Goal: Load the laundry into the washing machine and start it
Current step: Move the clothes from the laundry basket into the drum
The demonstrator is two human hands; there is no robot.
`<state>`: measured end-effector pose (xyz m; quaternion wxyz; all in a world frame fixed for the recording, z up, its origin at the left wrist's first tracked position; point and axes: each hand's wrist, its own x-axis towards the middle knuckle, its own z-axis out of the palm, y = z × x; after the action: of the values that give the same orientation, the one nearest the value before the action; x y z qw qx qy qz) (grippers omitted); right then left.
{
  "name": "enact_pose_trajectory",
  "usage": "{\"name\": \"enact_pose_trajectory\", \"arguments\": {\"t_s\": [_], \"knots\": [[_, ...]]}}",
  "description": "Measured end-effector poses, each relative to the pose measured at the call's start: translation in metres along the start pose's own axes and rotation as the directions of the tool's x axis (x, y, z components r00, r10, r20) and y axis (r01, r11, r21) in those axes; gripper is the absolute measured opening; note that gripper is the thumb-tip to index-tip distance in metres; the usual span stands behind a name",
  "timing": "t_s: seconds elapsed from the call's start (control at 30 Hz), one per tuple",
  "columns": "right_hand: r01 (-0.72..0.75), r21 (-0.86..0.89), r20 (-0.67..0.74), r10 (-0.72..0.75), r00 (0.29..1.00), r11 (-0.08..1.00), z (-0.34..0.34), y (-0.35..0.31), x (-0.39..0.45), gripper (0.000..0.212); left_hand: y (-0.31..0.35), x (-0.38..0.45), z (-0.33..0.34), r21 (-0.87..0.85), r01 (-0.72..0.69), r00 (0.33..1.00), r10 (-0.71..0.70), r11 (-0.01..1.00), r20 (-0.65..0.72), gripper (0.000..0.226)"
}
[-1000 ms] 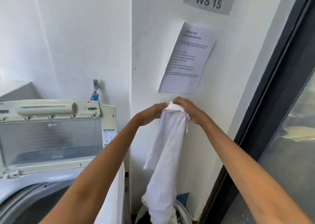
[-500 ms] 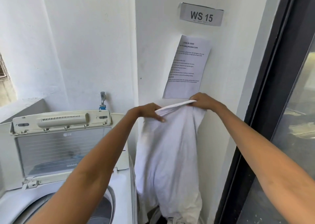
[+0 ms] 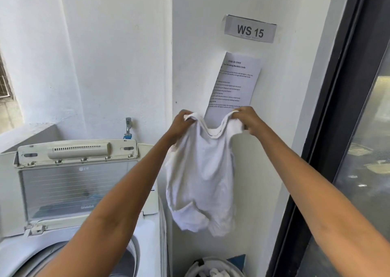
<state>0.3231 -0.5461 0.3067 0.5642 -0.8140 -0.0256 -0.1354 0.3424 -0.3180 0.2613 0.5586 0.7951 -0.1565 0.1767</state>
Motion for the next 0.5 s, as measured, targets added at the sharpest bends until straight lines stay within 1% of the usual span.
{"name": "enact_pose_trajectory", "arguments": {"t_s": [0.03, 0.07, 0.1, 0.13, 0.17, 0.2, 0.27, 0.3, 0.33, 0.37, 0.4, 0.43, 0.47, 0.5], "knots": [[-0.02, 0.103, 0.086, 0.011, 0.996, 0.995, 0.011, -0.011, -0.004, 0.007, 0.01, 0.001, 0.007, -0.035, -0.001, 0.998, 0.003, 0.999, 0.059, 0.035], [-0.034, 0.164, 0.171, 0.005, 0.985, 0.986, 0.021, -0.021, -0.005, 0.014, 0.018, 0.003, 0.012, -0.042, 0.015, 0.988, -0.009, 0.999, 0.155, 0.043], [-0.03, 0.207, 0.243, -0.021, 0.97, 0.978, 0.029, -0.028, -0.007, 0.019, 0.022, 0.004, 0.016, -0.042, 0.023, 0.967, -0.012, 0.999, 0.255, 0.045], [-0.015, 0.238, 0.293, -0.057, 0.954, 0.971, 0.035, -0.034, -0.008, 0.024, 0.024, 0.005, 0.018, -0.058, 0.024, 0.951, -0.005, 0.998, 0.31, 0.043], [0.0, 0.262, 0.325, -0.089, 0.941, 0.965, 0.038, -0.037, -0.008, 0.028, 0.024, 0.005, 0.018, -0.083, 0.03, 0.954, -0.004, 0.996, 0.3, 0.04], [-0.004, 0.304, 0.358, -0.111, 0.927, 0.953, 0.039, -0.035, -0.009, 0.03, 0.023, 0.004, 0.017, -0.109, 0.046, 0.971, -0.018, 0.993, 0.238, 0.035], [-0.06, 0.415, 0.416, -0.131, 0.9, 0.908, 0.041, -0.018, -0.01, 0.041, 0.021, 0.001, 0.015, -0.151, 0.052, 0.995, -0.038, 0.987, 0.094, 0.017], [-0.04, 0.412, 0.42, -0.151, 0.895, 0.91, 0.043, -0.004, -0.011, 0.05, 0.019, -0.001, 0.016, -0.165, 0.047, 0.998, -0.042, 0.985, 0.039, 0.007], [0.031, 0.328, 0.398, -0.168, 0.902, 0.944, 0.049, 0.012, -0.013, 0.061, 0.018, -0.003, 0.015, -0.198, 0.046, 0.999, -0.05, 0.979, -0.014, 0.006], [0.116, 0.184, 0.382, -0.18, 0.907, 0.976, 0.057, 0.028, -0.017, 0.075, 0.017, -0.005, 0.014, -0.251, 0.057, 0.995, -0.076, 0.966, -0.066, 0.011], [0.178, 0.016, 0.394, -0.17, 0.903, 0.984, 0.066, 0.046, -0.021, 0.09, 0.018, -0.008, 0.011, -0.328, 0.074, 0.988, -0.114, 0.942, -0.105, 0.013], [0.226, -0.138, 0.429, -0.147, 0.891, 0.964, 0.077, 0.064, -0.027, 0.103, 0.02, -0.01, 0.007, -0.399, 0.086, 0.98, -0.149, 0.913, -0.13, 0.014], [0.252, -0.254, 0.468, -0.11, 0.877, 0.934, 0.089, 0.082, -0.033, 0.111, 0.024, -0.012, 0.002, -0.457, 0.091, 0.974, -0.175, 0.885, -0.144, 0.014], [0.244, -0.312, 0.494, -0.063, 0.867, 0.918, 0.103, 0.098, -0.04, 0.113, 0.028, -0.013, -0.005, -0.497, 0.091, 0.97, -0.19, 0.863, -0.151, 0.014]]}}
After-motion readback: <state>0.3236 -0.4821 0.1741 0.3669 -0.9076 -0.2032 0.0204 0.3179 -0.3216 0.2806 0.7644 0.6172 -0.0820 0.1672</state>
